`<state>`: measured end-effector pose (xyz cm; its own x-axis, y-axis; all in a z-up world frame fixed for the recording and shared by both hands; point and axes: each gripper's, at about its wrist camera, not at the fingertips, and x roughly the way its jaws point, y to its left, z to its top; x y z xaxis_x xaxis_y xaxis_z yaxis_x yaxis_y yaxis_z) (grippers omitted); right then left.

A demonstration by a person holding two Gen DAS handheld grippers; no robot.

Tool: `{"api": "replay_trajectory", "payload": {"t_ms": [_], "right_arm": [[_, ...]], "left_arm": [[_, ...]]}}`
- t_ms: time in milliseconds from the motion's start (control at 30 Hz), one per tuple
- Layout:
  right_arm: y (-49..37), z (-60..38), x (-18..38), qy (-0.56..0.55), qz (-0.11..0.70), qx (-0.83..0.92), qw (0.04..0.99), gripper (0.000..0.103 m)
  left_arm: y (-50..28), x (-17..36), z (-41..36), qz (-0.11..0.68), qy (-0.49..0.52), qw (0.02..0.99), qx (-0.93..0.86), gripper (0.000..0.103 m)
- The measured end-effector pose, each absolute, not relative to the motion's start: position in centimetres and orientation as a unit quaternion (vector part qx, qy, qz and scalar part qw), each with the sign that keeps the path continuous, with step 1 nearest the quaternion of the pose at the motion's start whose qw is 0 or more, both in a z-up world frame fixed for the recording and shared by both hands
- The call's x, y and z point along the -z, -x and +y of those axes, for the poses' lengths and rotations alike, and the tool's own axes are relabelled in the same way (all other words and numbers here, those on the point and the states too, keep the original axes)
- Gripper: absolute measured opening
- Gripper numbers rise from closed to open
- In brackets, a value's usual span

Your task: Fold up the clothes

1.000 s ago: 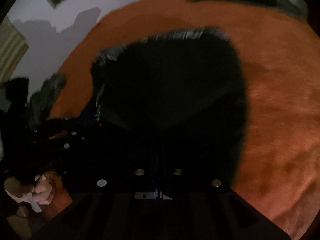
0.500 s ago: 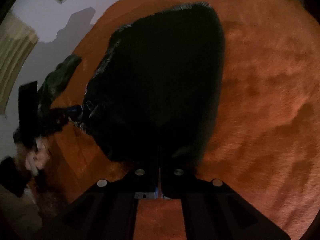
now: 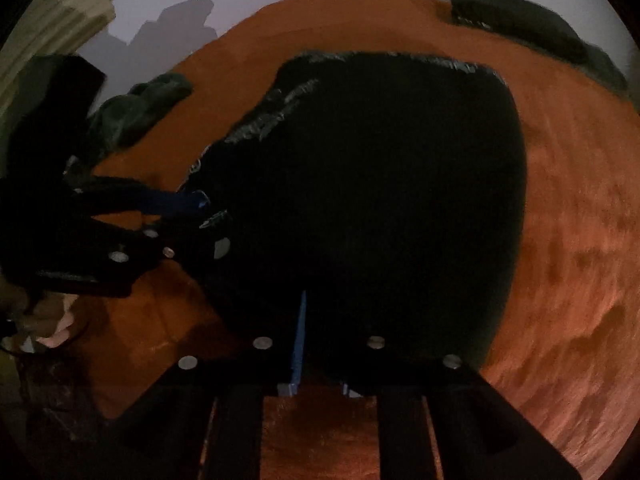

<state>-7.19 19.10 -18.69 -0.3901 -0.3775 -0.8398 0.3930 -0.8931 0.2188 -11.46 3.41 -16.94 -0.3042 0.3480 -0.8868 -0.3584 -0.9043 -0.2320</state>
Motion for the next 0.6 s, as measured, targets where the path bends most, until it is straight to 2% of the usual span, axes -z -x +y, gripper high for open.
{"api": "replay_trajectory", "payload": {"t_ms": [233,267,367,600], "right_arm": [[5.5,21.6,17.3,-0.476,-0.018,0.845,0.242,0.015],[5.7,22.0,17.3,-0.476,-0.024,0.846,0.239,0.017],[6.3,23.2,17.2,-0.475,-0.043,0.848,0.230,0.033],[7.6,25.9,17.1,-0.472,-0.087,0.852,0.209,0.034]], "left_arm": [[10.1,16.2,0.6,-0.002,0.532,0.218,-0.818,0.056],[10.0,15.7,0.1,-0.007,0.529,0.216,-0.820,0.056],[11.1,15.2,-1.8,-0.046,0.529,0.206,-0.822,0.056],[11.9,15.5,-6.4,-0.126,0.546,0.182,-0.808,0.057]]}}
